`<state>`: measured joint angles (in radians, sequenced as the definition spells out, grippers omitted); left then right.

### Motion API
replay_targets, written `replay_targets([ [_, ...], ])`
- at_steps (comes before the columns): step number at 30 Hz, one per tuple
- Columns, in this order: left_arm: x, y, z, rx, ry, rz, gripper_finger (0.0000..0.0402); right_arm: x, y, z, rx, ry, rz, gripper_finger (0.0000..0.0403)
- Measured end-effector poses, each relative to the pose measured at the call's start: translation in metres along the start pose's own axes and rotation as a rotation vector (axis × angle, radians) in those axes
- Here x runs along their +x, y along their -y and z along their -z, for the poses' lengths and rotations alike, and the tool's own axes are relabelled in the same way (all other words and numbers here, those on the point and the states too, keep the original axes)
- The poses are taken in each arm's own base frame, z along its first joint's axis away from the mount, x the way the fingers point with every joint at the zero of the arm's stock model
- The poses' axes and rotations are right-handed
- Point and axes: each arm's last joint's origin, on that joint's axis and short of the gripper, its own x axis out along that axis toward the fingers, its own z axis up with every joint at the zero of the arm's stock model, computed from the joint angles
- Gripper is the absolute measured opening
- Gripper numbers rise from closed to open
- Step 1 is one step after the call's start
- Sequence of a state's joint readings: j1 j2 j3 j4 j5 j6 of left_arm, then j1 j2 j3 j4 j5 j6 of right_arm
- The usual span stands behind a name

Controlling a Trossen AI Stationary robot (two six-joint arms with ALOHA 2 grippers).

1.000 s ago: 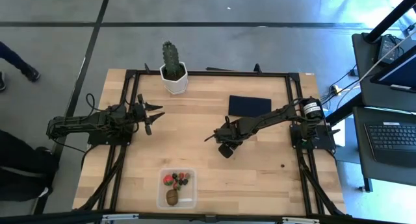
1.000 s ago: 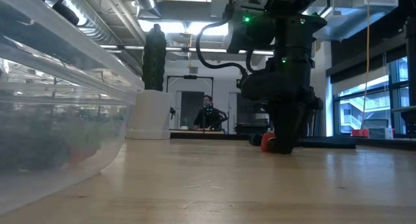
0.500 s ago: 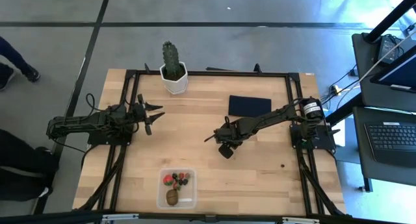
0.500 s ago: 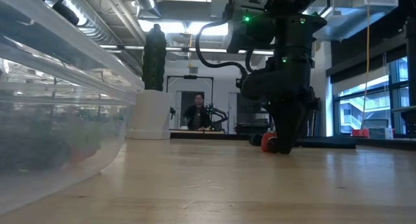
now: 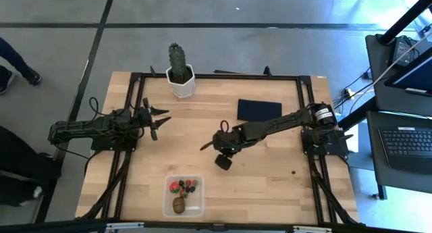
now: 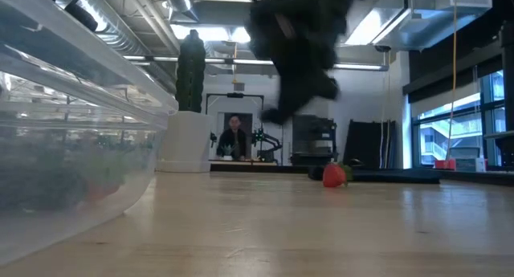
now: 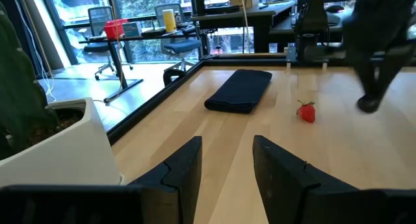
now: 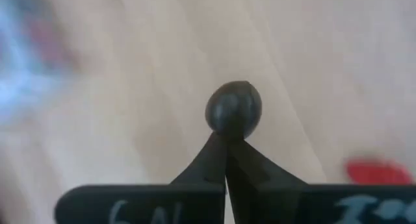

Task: Pick and placing Produce into tupperware
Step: Put the black cherry in the transparent bin

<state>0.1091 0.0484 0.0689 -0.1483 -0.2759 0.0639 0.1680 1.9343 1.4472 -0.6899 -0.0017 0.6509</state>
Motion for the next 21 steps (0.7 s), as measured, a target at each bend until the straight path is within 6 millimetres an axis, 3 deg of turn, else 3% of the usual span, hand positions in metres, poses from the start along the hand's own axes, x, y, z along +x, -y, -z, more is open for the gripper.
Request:
replay_targets([
  [6, 0.0, 0.0, 0.0, 0.0, 0.0, 0.0, 0.013, -0.044, -0.026, -0.033, -0.143, 0.15, -0.099, 0.0002],
  [10, 0.0, 0.0, 0.0, 0.0, 0.0, 0.0, 0.013, -0.072, -0.04, -0.044, -0.223, 0.209, -0.132, 0.0002],
  [15, 0.0, 0.0, 0.0, 0.0, 0.0, 0.0, 0.013, -0.093, -0.065, -0.038, -0.346, 0.252, -0.177, 0.0002],
  [21, 0.0, 0.0, 0.0, 0.0, 0.0, 0.0, 0.013, -0.096, -0.093, -0.028, -0.391, 0.284, -0.144, 0.0001],
])
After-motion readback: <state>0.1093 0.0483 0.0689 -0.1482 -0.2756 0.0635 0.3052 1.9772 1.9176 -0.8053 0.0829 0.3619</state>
